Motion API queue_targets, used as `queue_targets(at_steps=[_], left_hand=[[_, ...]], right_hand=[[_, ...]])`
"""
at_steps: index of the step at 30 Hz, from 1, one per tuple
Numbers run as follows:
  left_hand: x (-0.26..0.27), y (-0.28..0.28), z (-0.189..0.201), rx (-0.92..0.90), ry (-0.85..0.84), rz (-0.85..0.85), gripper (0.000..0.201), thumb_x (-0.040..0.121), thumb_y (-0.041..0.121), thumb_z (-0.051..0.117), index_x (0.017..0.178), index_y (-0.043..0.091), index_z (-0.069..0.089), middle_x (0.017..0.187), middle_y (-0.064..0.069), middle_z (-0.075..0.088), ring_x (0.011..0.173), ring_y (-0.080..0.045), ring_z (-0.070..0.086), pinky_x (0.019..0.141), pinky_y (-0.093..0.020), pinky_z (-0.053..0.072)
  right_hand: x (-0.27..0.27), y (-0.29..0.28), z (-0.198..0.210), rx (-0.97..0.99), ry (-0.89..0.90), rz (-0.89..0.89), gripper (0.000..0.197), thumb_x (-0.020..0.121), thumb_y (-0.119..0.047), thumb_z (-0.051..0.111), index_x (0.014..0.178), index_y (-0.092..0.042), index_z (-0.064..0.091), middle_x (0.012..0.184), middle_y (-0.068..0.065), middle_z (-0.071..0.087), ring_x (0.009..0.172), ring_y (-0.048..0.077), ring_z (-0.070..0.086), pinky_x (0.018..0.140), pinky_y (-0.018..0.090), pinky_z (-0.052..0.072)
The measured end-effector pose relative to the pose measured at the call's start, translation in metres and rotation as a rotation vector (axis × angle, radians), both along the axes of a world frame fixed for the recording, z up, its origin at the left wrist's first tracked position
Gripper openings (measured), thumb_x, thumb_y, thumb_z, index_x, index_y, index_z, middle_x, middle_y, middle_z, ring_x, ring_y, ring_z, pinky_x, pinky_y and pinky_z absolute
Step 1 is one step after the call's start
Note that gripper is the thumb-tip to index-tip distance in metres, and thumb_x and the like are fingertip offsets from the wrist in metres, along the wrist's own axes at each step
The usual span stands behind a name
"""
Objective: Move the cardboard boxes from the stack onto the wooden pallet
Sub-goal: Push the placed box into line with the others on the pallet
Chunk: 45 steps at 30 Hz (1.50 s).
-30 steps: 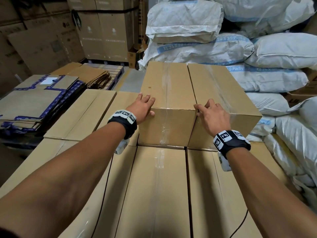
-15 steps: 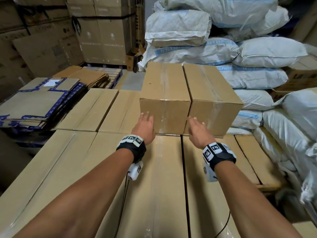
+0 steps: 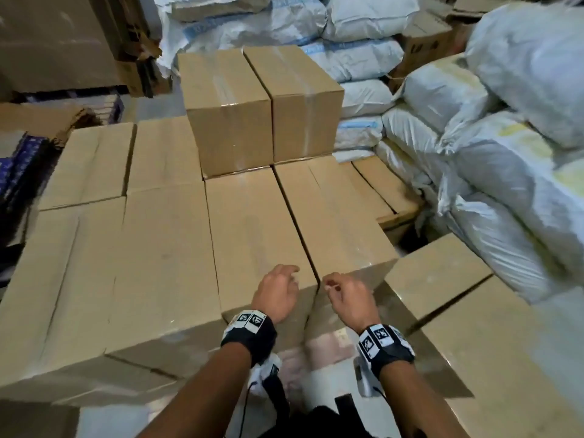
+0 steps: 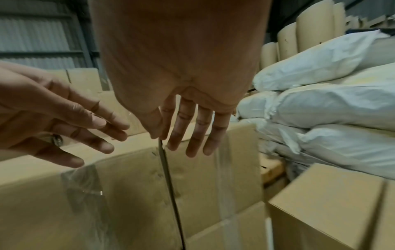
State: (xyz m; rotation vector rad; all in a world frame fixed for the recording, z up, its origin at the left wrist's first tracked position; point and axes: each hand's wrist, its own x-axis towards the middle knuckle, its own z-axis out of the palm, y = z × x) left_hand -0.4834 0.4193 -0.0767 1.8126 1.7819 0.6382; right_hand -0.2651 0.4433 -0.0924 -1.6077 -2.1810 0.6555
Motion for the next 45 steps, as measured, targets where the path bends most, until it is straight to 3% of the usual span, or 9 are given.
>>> queue_targets(at_steps=[4, 6, 11, 14, 18, 26, 35, 41, 45], left_hand=[[0.054, -0.07, -0.038, -0.1, -0.042, -0.126, 0.035, 0.102, 0.02, 0.052, 0.136, 0.021, 0.063, 0.13, -0.002, 0.066, 0.114, -0.022, 0.063, 0.103, -0.041, 0.05], [0.077, -0.104, -0.057, -0.19, -0.015, -0.215, 0.04, 0.099, 0.023, 0.05, 0.138, 0.023, 0.061, 0.137, -0.001, 0.064, 0.12, -0.026, 0.062, 0.104, -0.041, 0.05], [0.125, -0.165, -0.088, -0.351, 0.065, -0.442, 0.041, 0.099, 0.024, 0.054, 0.14, 0.02, 0.06, 0.142, -0.004, 0.061, 0.129, -0.027, 0.058, 0.11, -0.036, 0.045], [0.149, -0.178, -0.091, -0.348, 0.07, -0.523, 0.037, 0.099, 0.023, 0.058, 0.136, 0.019, 0.064, 0.137, -0.003, 0.066, 0.125, -0.024, 0.061, 0.108, -0.032, 0.045], [0.184, -0.181, -0.09, -0.365, 0.089, -0.569, 0.035, 0.098, 0.023, 0.06, 0.133, 0.018, 0.066, 0.132, -0.005, 0.069, 0.121, -0.027, 0.063, 0.106, -0.035, 0.048], [0.263, -0.206, -0.101, -0.385, 0.119, -0.608, 0.032, 0.098, 0.021, 0.063, 0.129, 0.016, 0.068, 0.123, -0.006, 0.072, 0.107, -0.028, 0.07, 0.1, -0.036, 0.052], [0.351, -0.208, -0.099, -0.383, 0.168, -0.702, 0.032, 0.1, 0.018, 0.063, 0.131, 0.012, 0.067, 0.123, -0.007, 0.07, 0.1, -0.025, 0.069, 0.098, -0.036, 0.051], [0.401, -0.164, -0.096, -0.382, 0.224, -0.758, 0.034, 0.101, 0.02, 0.061, 0.135, 0.013, 0.065, 0.127, -0.007, 0.07, 0.108, -0.027, 0.068, 0.1, -0.033, 0.049], [0.438, -0.116, -0.103, -0.384, 0.237, -0.785, 0.036, 0.102, 0.021, 0.061, 0.136, 0.012, 0.064, 0.129, -0.009, 0.069, 0.111, -0.029, 0.066, 0.101, -0.036, 0.05]], right_hand=[[0.048, -0.087, -0.034, -0.139, -0.077, -0.148, 0.027, 0.098, -0.036, 0.062, 0.123, -0.031, 0.069, 0.111, -0.009, 0.077, 0.098, 0.017, 0.072, 0.083, 0.04, 0.061], [0.071, -0.129, -0.047, -0.204, -0.099, -0.215, 0.025, 0.097, -0.036, 0.063, 0.121, -0.033, 0.068, 0.111, -0.012, 0.076, 0.098, 0.016, 0.071, 0.083, 0.04, 0.06], [0.131, -0.221, -0.082, -0.358, -0.185, -0.41, 0.022, 0.097, -0.042, 0.057, 0.116, -0.037, 0.066, 0.11, -0.01, 0.075, 0.099, 0.019, 0.07, 0.08, 0.039, 0.059], [0.159, -0.263, -0.086, -0.419, -0.18, -0.53, 0.019, 0.099, -0.039, 0.06, 0.115, -0.035, 0.069, 0.11, -0.009, 0.074, 0.098, 0.02, 0.07, 0.079, 0.036, 0.058], [0.197, -0.299, -0.089, -0.416, -0.122, -0.651, 0.019, 0.098, -0.039, 0.06, 0.114, -0.035, 0.07, 0.108, -0.006, 0.075, 0.095, 0.019, 0.071, 0.079, 0.037, 0.059], [0.275, -0.361, -0.099, -0.448, -0.058, -0.766, 0.017, 0.099, -0.037, 0.06, 0.111, -0.034, 0.071, 0.102, -0.002, 0.075, 0.094, 0.024, 0.07, 0.08, 0.038, 0.059], [0.36, -0.376, -0.106, -0.484, -0.037, -0.809, 0.017, 0.101, -0.032, 0.06, 0.113, -0.032, 0.071, 0.106, 0.0, 0.075, 0.1, 0.025, 0.068, 0.081, 0.037, 0.057], [0.414, -0.341, -0.103, -0.467, -0.014, -0.822, 0.02, 0.101, -0.029, 0.059, 0.113, -0.024, 0.074, 0.109, 0.005, 0.075, 0.105, 0.028, 0.069, 0.082, 0.032, 0.052], [0.446, -0.302, -0.102, -0.47, 0.011, -0.831, 0.016, 0.097, -0.023, 0.058, 0.103, -0.021, 0.073, 0.099, 0.008, 0.075, 0.097, 0.031, 0.069, 0.08, 0.037, 0.057]])
